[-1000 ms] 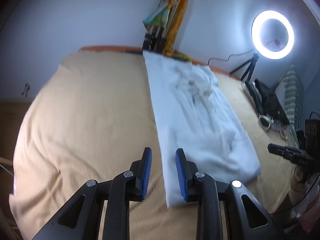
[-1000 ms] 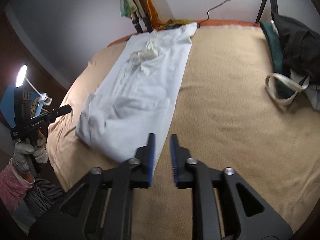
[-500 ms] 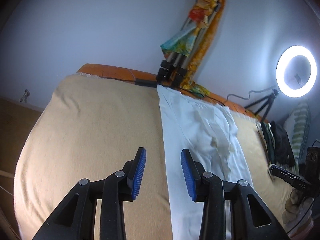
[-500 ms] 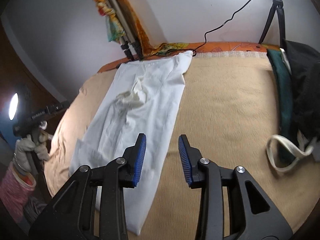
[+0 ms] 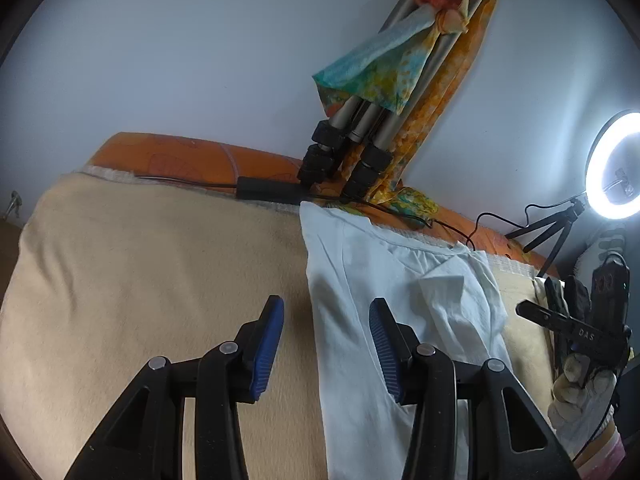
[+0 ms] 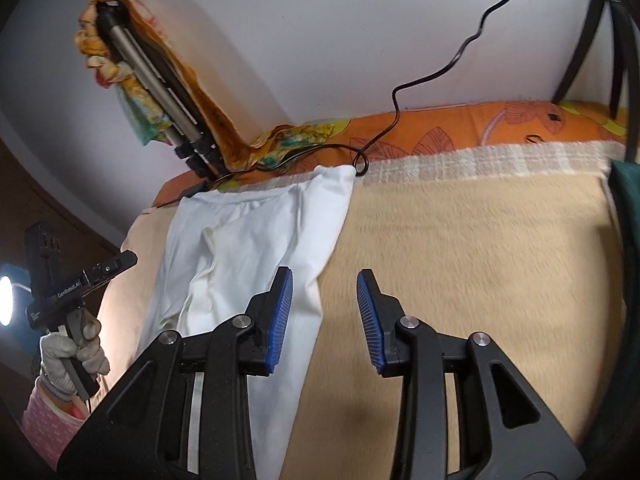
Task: Fold small clothes
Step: 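Open both tools and move them to the collar end of the T-shirt, then grasp the collar end of the T-shirt with both tools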
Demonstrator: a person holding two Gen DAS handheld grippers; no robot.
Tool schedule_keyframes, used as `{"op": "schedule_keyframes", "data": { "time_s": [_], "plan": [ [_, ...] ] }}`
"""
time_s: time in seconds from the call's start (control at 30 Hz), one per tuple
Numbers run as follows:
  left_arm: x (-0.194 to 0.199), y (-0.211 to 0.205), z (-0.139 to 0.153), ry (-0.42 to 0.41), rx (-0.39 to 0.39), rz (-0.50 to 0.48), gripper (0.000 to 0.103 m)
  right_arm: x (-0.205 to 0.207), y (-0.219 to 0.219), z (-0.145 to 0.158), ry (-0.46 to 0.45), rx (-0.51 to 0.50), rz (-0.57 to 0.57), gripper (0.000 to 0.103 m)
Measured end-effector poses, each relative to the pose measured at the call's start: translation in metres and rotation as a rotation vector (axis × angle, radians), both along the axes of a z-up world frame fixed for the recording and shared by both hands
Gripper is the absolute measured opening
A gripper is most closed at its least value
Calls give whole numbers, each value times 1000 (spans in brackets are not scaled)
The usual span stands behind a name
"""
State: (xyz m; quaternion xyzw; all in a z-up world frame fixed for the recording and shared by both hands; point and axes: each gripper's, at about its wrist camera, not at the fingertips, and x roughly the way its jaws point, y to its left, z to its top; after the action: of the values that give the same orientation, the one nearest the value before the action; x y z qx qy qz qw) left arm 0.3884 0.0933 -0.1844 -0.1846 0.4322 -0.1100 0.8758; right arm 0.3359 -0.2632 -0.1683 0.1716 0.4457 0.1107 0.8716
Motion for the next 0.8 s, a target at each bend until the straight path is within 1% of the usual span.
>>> {"op": "schedule_keyframes", "data": {
  "time_s": [0.07,0.27,0.3,0.33,0.4,0.47,0.53,0.57,0.6,0.63,0.7,0.73,0.77,0.8],
  "plan": [
    [11,-3,-5,1,6,-9,46,18,2,-7,6,6,2,36],
    [36,-13,-17,6,34,-39,46,62,4,-22,9,-24,-3,35],
    [40,-14,-19,9,30,-40,46,66,3,-23,3,-26,-1,31],
    [43,-14,-20,10,29,-40,46,71,4,-23,-1,-28,9,22],
    [48,-15,-24,9,29,-40,46,78,10,-23,0,-53,37,8],
    [53,-17,-27,11,29,-43,47,81,20,-19,-14,-130,61,5],
    [58,-18,-29,10,27,-43,49,79,29,-8,-65,-234,68,5],
    [60,-18,-29,8,25,-42,50,80,31,-5,-87,-261,65,5],
    [62,-17,-29,6,23,-40,53,82,31,-4,-94,-267,67,5],
    [65,-17,-28,3,22,-37,54,84,32,-7,-80,-261,78,5],
    [70,-20,-26,-8,34,-42,54,87,31,-14,-53,-266,88,5],
    [73,-21,-24,-12,42,-50,54,87,29,-16,-45,-257,83,7],
    [77,-23,-24,-11,47,-63,54,86,25,-16,-41,-233,75,10],
    [80,-25,-25,-10,48,-73,52,86,19,-17,-35,-199,67,20]
  ]
}}
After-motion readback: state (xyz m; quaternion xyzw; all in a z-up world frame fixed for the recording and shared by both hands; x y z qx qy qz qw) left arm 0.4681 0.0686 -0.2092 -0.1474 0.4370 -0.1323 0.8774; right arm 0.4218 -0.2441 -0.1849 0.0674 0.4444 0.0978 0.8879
